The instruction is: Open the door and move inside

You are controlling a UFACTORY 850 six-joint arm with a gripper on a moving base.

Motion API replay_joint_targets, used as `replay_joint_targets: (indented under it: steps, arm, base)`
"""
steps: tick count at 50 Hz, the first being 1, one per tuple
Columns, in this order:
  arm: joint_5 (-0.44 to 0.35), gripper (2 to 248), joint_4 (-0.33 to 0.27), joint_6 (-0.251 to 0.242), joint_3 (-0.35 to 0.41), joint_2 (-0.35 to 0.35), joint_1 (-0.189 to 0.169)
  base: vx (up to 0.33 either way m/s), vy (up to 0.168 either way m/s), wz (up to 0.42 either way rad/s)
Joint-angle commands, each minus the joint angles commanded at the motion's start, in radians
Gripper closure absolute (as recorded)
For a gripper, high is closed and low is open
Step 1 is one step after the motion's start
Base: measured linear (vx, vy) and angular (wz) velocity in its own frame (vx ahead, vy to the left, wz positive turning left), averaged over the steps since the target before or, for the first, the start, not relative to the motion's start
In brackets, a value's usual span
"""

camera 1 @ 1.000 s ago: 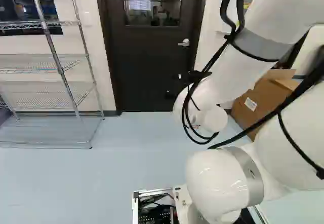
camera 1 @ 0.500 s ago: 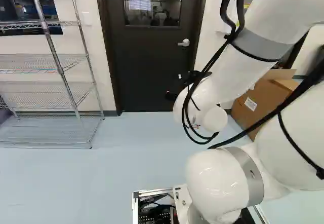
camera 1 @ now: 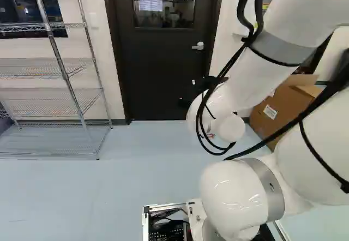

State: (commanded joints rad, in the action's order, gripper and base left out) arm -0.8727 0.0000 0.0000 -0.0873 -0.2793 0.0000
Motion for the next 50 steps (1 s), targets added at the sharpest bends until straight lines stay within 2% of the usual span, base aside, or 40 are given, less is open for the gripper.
replay_joint_targets:
  steps: [18,50]
  arm:
    - [0.0,3,0.0,0.0,0.0,0.0,0.0]
    - [0.0,3,0.0,0.0,0.0,0.0,0.0]
  base:
    - [0.071,0.001,-0.005]
    - [0.179,0.007,-0.012]
